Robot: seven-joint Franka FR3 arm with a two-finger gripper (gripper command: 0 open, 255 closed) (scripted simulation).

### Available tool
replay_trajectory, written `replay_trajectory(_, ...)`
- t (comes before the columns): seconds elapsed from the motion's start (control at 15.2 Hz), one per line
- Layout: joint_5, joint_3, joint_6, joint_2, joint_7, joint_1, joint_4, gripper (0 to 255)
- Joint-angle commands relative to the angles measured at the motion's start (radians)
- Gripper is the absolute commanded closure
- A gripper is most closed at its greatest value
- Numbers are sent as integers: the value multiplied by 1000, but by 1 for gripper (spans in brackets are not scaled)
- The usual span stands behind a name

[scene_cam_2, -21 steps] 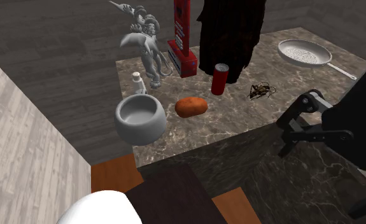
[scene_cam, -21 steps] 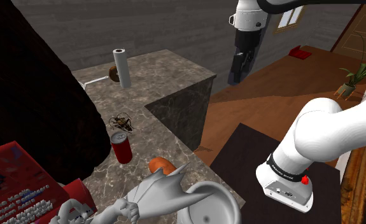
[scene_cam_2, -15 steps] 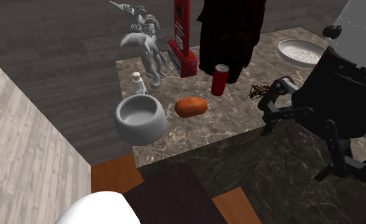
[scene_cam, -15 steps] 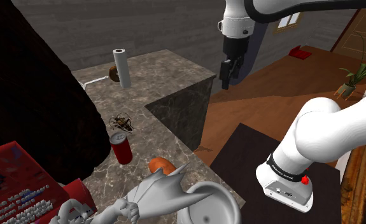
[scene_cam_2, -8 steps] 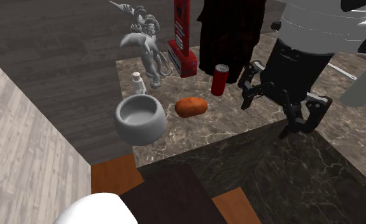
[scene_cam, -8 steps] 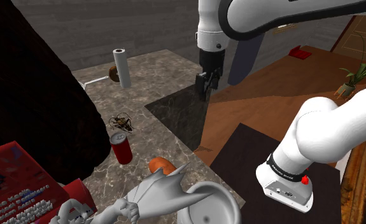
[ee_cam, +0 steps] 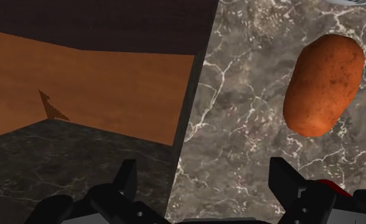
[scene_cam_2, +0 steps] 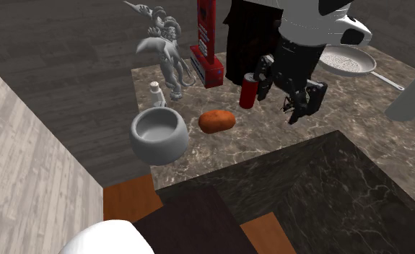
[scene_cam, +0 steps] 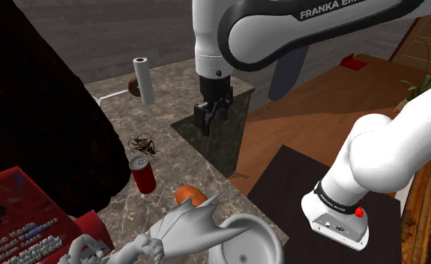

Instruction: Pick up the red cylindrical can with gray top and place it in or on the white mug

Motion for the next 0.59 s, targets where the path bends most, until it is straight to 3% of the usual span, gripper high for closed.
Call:
replay_trajectory(0.0,-4,31,33,60,41,7,37,0)
replay_trajectory(0.53,-88,138,127,327,222,40,235,0)
